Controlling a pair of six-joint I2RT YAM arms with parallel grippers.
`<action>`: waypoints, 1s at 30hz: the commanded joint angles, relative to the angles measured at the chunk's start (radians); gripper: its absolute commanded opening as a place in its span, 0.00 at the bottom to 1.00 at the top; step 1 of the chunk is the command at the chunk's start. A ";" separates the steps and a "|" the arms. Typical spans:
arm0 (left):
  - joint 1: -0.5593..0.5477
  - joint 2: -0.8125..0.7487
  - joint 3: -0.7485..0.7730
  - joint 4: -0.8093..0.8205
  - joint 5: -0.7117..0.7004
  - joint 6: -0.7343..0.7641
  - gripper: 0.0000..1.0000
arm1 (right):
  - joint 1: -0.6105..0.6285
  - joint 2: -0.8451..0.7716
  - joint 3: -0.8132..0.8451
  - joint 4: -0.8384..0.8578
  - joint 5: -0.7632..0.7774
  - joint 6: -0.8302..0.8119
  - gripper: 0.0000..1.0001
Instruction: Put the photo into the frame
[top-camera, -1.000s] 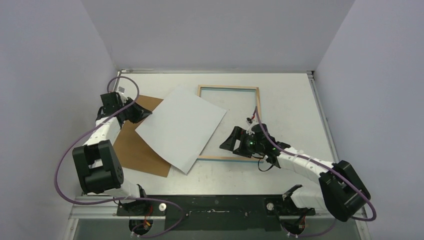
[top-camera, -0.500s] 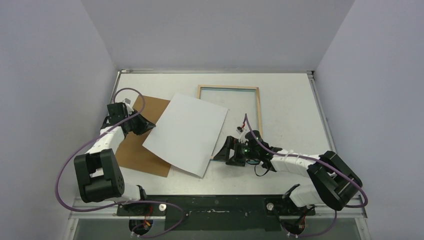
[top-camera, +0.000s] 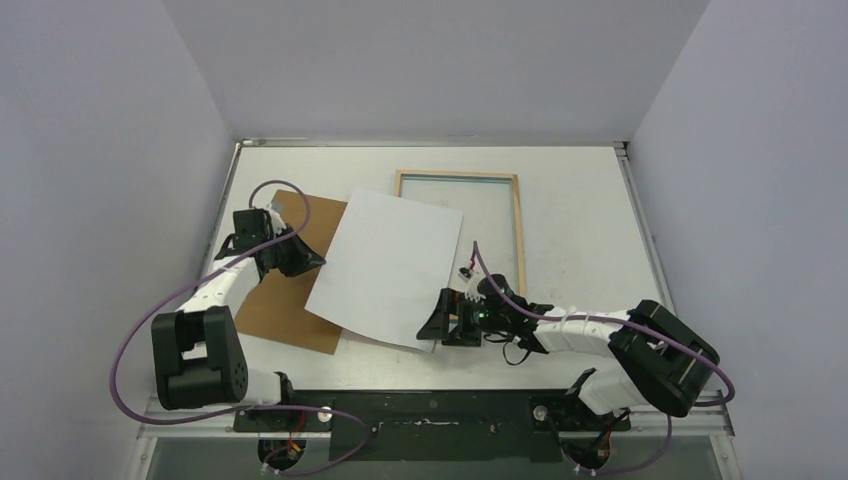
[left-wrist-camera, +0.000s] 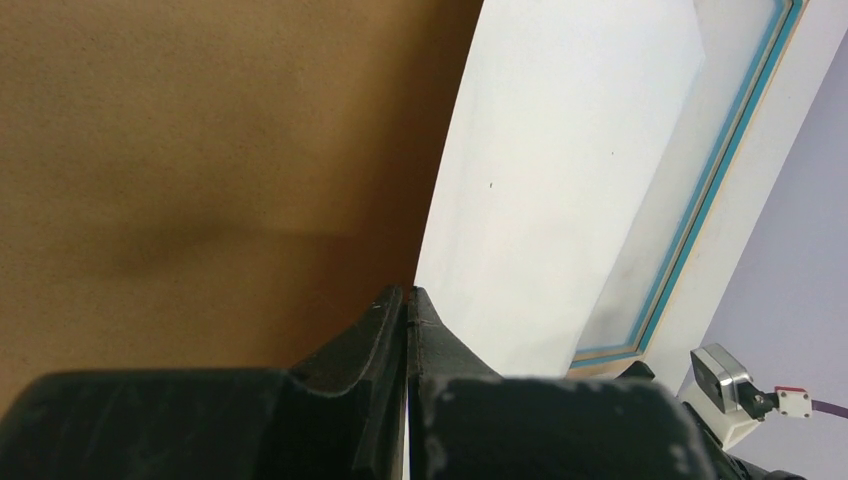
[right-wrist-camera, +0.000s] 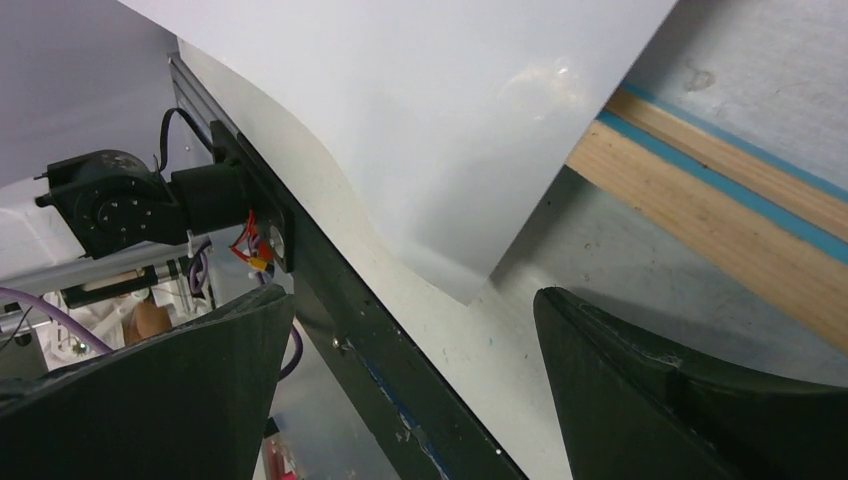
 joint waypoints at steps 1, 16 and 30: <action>-0.027 -0.065 -0.018 0.010 0.003 0.018 0.00 | 0.024 -0.024 -0.006 0.060 0.050 0.017 0.94; -0.062 -0.088 -0.034 0.005 0.039 -0.004 0.00 | 0.010 -0.098 -0.047 0.013 0.160 0.043 0.95; -0.098 -0.082 -0.006 -0.045 0.079 0.016 0.00 | 0.002 -0.154 -0.001 0.055 0.190 0.049 0.98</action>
